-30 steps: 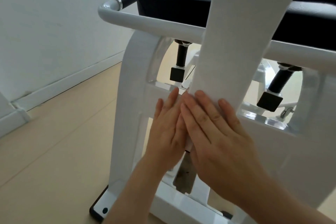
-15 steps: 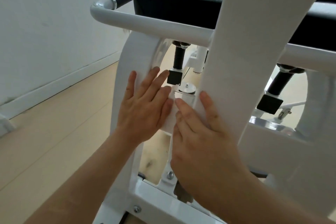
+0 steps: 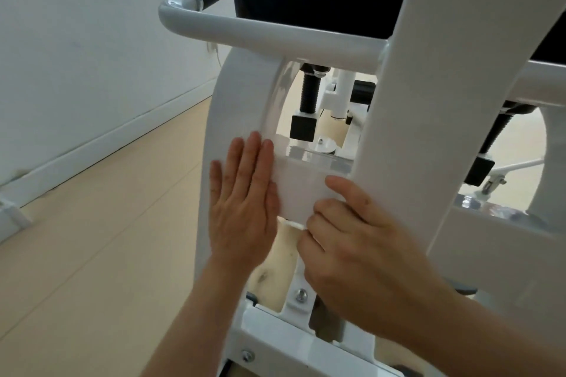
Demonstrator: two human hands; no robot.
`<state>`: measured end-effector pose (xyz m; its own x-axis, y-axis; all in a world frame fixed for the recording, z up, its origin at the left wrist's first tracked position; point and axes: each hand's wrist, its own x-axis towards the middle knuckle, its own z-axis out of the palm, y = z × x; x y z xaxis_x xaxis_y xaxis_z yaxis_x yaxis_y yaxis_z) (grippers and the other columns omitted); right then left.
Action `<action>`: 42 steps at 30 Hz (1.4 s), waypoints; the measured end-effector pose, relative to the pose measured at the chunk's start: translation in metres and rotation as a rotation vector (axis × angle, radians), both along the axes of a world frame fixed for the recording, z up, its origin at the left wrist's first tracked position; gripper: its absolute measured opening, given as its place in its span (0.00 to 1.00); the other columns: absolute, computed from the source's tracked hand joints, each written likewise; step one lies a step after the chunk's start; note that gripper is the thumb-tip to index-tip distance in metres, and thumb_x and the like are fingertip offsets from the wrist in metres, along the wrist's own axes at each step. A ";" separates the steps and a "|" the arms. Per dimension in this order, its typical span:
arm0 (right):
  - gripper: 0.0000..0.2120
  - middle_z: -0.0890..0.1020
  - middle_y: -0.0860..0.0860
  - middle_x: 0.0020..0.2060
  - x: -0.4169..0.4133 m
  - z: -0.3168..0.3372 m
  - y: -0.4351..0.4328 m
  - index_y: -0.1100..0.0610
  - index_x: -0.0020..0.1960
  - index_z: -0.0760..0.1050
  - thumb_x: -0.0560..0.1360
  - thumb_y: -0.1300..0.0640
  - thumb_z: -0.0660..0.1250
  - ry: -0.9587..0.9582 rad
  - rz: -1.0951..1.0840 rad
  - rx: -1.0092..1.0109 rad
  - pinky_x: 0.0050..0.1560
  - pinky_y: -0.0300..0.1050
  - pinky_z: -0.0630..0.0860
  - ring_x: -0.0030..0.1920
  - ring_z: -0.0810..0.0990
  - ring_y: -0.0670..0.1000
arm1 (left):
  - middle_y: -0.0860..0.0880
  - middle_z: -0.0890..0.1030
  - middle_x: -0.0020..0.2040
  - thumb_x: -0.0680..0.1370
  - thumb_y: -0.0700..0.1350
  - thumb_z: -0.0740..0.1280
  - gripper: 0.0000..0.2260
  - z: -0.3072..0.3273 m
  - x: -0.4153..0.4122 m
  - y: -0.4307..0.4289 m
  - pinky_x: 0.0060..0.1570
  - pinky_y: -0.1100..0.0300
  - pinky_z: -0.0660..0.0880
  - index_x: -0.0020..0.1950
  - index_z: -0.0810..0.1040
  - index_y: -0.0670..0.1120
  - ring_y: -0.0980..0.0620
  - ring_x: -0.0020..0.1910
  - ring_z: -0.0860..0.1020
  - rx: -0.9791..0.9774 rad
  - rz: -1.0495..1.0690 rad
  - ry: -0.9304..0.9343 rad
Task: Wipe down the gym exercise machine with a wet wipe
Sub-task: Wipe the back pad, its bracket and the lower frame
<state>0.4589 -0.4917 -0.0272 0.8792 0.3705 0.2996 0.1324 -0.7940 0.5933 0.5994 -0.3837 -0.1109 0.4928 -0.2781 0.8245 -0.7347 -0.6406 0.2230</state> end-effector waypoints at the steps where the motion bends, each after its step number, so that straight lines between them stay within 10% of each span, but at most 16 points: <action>1: 0.08 0.80 0.54 0.35 -0.002 0.001 -0.002 0.56 0.38 0.77 0.75 0.58 0.64 -0.009 0.022 0.063 0.74 0.56 0.56 0.42 0.78 0.56 | 0.47 0.55 0.78 0.84 0.48 0.45 0.22 -0.004 -0.011 -0.015 0.76 0.43 0.49 0.78 0.52 0.44 0.47 0.78 0.53 -0.122 0.036 0.085; 10: 0.09 0.81 0.53 0.37 -0.003 0.000 0.001 0.55 0.38 0.76 0.75 0.60 0.61 -0.056 0.035 0.093 0.71 0.53 0.60 0.44 0.79 0.56 | 0.48 0.49 0.79 0.83 0.54 0.48 0.26 -0.010 -0.009 0.006 0.74 0.38 0.49 0.79 0.45 0.47 0.40 0.78 0.47 0.224 -0.081 -0.053; 16: 0.06 0.82 0.54 0.40 -0.003 -0.004 -0.003 0.56 0.39 0.78 0.74 0.59 0.65 -0.025 0.022 0.057 0.71 0.54 0.60 0.47 0.80 0.57 | 0.55 0.51 0.79 0.82 0.56 0.44 0.26 -0.003 0.023 0.013 0.76 0.47 0.44 0.79 0.47 0.51 0.56 0.78 0.48 -0.492 0.056 0.532; 25: 0.06 0.83 0.55 0.46 -0.012 -0.022 0.013 0.56 0.41 0.80 0.71 0.58 0.64 0.095 -0.048 0.137 0.74 0.55 0.53 0.54 0.79 0.57 | 0.48 0.59 0.78 0.80 0.60 0.45 0.30 -0.037 -0.014 0.021 0.74 0.41 0.52 0.79 0.50 0.48 0.50 0.75 0.58 -0.596 0.071 0.723; 34: 0.31 0.71 0.60 0.70 0.017 -0.028 0.050 0.64 0.73 0.66 0.71 0.63 0.48 0.050 -0.024 0.473 0.63 0.56 0.75 0.69 0.71 0.58 | 0.51 0.42 0.80 0.83 0.54 0.54 0.32 -0.045 -0.011 0.004 0.75 0.43 0.44 0.79 0.38 0.47 0.53 0.78 0.42 -0.263 0.211 0.454; 42: 0.30 0.69 0.60 0.72 0.034 -0.077 0.074 0.64 0.72 0.67 0.74 0.60 0.44 0.149 0.034 0.510 0.68 0.54 0.69 0.72 0.68 0.59 | 0.64 0.44 0.76 0.77 0.69 0.39 0.32 -0.149 -0.054 0.026 0.75 0.50 0.38 0.78 0.38 0.57 0.65 0.75 0.42 -0.696 0.246 0.905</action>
